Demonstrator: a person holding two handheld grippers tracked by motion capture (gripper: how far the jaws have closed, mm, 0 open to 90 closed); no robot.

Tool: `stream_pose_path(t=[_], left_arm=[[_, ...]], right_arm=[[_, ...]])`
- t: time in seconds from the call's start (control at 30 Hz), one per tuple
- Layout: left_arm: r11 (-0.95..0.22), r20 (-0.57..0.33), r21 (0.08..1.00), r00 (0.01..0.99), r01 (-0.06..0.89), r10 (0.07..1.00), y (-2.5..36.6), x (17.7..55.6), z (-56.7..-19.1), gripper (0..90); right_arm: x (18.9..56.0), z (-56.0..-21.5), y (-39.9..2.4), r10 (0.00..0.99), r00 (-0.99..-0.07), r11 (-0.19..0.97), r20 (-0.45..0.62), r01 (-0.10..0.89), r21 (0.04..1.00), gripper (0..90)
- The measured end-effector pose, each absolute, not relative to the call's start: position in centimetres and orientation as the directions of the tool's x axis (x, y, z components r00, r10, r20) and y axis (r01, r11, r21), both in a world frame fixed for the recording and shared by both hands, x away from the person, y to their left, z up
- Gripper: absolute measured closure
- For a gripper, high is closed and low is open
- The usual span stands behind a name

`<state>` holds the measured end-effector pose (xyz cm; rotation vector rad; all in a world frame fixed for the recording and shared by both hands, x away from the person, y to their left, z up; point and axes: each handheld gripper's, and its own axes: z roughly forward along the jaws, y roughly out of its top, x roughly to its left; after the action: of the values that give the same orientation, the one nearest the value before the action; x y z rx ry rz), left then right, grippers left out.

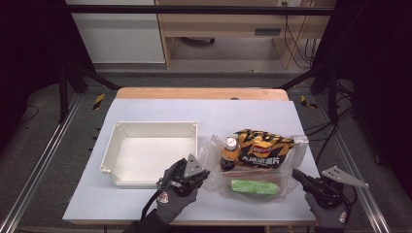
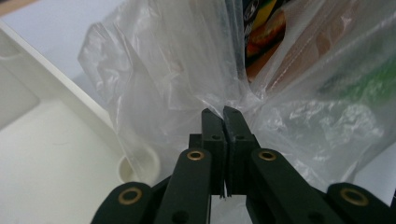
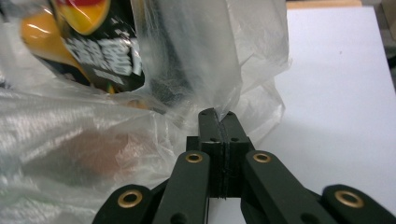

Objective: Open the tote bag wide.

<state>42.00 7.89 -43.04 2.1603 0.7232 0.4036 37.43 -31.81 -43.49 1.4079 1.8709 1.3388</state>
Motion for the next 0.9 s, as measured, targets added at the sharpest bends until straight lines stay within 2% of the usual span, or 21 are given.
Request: stream_pose_path(t=[0.4,0.5,0.6,0.8,0.9], left_arm=[[-0.557,0.059,0.733,0.78,0.39,0.623,5.9,42.0,-45.2,85.3],[-0.549,0.047,0.735,0.777,0.398,0.628,5.8,42.2,-45.4,84.3],[-0.535,0.035,0.743,0.776,0.401,0.63,6.0,42.2,-45.5,83.8],[-0.505,0.013,0.763,0.771,0.404,0.637,6.6,42.1,-45.7,80.0],[-0.484,0.004,0.779,0.769,0.399,0.639,7.0,42.1,-45.5,76.0]], right_arm=[[39.1,-45.9,-31.2,0.922,-0.329,0.013,0.202,0.549,0.835,89.0],[39.0,-45.8,-31.2,0.924,-0.322,0.005,0.205,0.547,0.837,80.9],[37.4,-44.0,-32.0,0.912,-0.339,-0.04,0.229,0.484,0.874,68.8],[33.2,-39.4,-31.8,0.895,-0.409,-0.036,0.181,0.337,0.941,60.3],[32.5,-38.3,-30.2,0.856,-0.488,0.005,0.168,0.334,0.943,56.1]])
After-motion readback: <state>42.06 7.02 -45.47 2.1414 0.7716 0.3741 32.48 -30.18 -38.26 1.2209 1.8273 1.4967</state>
